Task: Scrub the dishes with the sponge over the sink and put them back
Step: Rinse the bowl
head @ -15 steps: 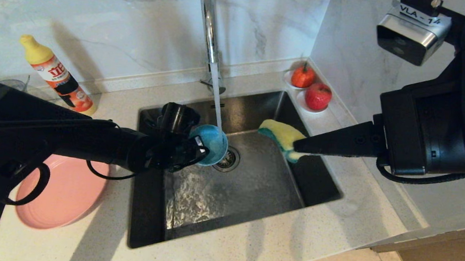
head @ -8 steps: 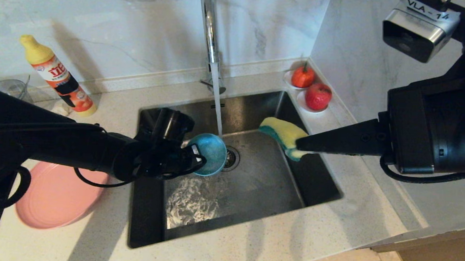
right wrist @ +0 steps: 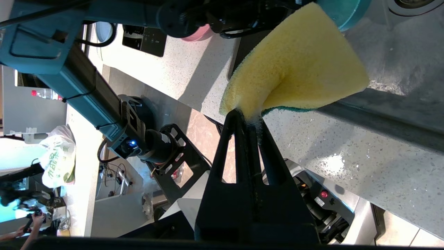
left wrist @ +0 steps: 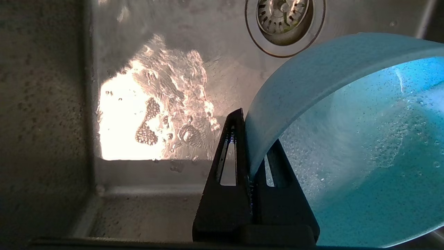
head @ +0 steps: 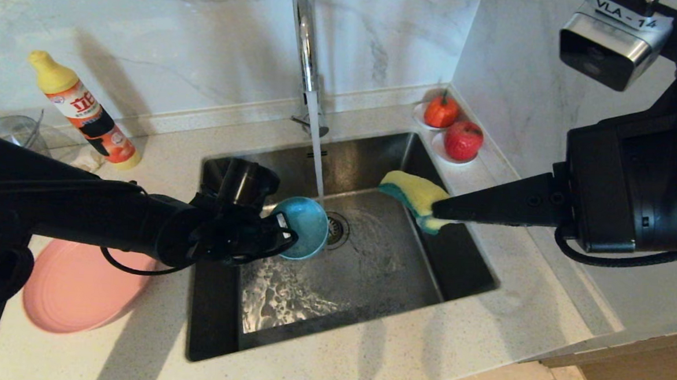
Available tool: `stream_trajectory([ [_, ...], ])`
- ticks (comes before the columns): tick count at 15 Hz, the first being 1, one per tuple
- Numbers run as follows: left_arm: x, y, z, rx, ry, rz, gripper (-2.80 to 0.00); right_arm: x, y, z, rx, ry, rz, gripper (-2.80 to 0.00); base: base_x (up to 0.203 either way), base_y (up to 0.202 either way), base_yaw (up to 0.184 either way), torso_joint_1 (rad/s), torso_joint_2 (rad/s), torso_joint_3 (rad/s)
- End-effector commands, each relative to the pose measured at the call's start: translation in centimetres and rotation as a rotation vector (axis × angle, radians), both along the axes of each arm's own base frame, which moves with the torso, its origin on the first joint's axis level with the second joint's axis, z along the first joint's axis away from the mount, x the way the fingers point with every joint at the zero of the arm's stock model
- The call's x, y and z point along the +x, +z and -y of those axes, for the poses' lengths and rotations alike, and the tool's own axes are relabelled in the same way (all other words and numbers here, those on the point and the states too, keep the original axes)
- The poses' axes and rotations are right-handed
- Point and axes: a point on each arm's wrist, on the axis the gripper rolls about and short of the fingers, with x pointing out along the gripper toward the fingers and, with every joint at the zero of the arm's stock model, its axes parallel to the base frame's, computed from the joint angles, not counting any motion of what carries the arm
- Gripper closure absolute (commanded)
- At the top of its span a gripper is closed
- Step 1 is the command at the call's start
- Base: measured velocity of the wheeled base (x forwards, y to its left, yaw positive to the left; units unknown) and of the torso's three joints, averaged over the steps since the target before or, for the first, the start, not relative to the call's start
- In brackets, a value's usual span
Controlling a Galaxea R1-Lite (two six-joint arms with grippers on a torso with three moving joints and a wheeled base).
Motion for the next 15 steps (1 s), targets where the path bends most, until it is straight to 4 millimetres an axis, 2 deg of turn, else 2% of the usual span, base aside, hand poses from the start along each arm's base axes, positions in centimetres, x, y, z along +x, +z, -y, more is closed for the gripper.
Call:
stream_trajectory([
  [1,0.6,-0.8,0.3,0.003,0.004,-0.013,0.00,0.0,-0.1,0.0,-0.003,0.001,-0.005,0.00,0.000,0.000,0.000,0.000,0.00,0.000],
  [5,1.5,-0.7,0.7,0.001,0.007,-0.011,0.00,0.1,-0.3,-0.1,-0.009,-0.001,-0.012,0.00,0.000,0.000,0.000,0.000,0.00,0.000],
  [10,2.2,-0.6,0.0,-0.002,0.034,0.000,0.00,0.1,-0.4,-0.1,-0.012,0.000,-0.013,0.00,0.000,0.000,0.000,0.000,0.00,0.000],
  [15,2.7,-0.5,0.2,-0.009,0.039,0.012,0.00,0.1,-0.5,-0.1,-0.013,-0.001,-0.015,0.00,0.000,0.000,0.000,0.000,0.00,0.000],
])
